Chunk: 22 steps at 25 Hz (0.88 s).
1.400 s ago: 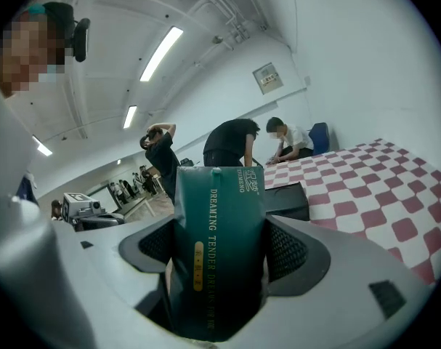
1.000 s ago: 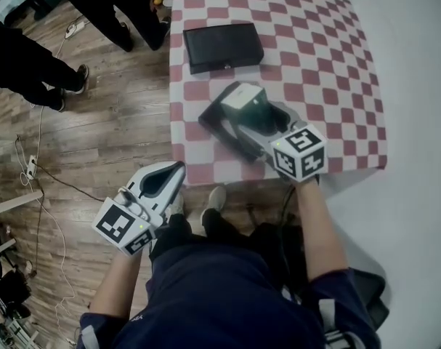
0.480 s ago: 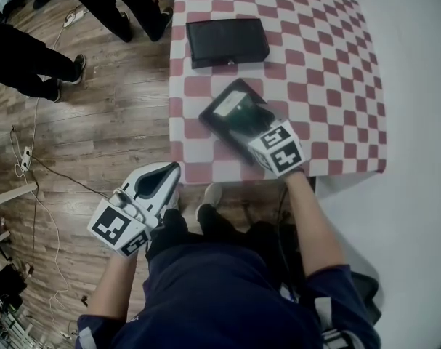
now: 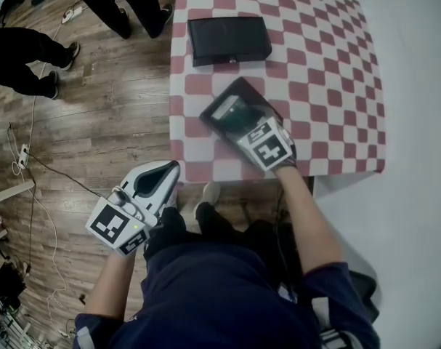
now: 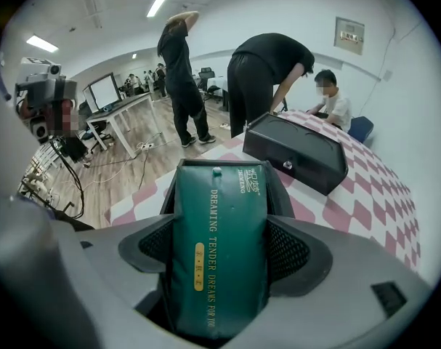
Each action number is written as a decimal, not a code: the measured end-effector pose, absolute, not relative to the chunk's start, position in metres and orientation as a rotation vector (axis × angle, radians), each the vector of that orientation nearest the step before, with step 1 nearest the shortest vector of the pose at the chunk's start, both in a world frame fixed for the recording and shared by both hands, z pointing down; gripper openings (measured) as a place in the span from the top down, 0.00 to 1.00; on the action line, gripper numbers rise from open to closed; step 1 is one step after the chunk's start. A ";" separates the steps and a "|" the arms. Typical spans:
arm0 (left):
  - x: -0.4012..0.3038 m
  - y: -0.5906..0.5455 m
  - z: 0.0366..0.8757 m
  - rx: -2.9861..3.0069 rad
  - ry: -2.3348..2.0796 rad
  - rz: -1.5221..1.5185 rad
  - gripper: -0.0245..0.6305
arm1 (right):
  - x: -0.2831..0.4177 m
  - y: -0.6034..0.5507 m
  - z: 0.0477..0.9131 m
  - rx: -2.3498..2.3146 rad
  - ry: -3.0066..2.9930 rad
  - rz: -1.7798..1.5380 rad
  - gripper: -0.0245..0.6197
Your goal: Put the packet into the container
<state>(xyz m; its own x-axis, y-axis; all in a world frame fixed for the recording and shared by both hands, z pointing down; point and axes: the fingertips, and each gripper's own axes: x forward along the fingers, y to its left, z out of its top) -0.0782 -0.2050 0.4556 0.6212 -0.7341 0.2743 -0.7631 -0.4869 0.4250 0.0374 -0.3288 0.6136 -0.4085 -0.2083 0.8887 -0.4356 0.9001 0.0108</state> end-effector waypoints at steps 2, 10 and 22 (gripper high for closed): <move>-0.079 -0.205 0.454 2.336 -1.173 0.073 0.93 | 0.037 -0.328 0.614 0.473 -1.998 0.268 0.36; -0.081 -0.204 0.451 2.346 -1.166 0.068 0.93 | 0.039 -0.331 0.595 0.546 -2.059 0.259 0.36; -0.069 -0.204 0.438 2.406 -1.115 0.077 0.93 | 0.043 -0.309 0.534 0.641 -2.293 0.372 0.37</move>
<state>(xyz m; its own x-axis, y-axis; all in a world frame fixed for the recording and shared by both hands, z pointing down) -0.0692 -0.2038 0.4382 0.6656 -0.7043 0.2467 -0.7315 -0.5504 0.4024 0.0431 -0.3091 0.5336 -0.6205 -0.3386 0.7073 -0.5447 0.8349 -0.0782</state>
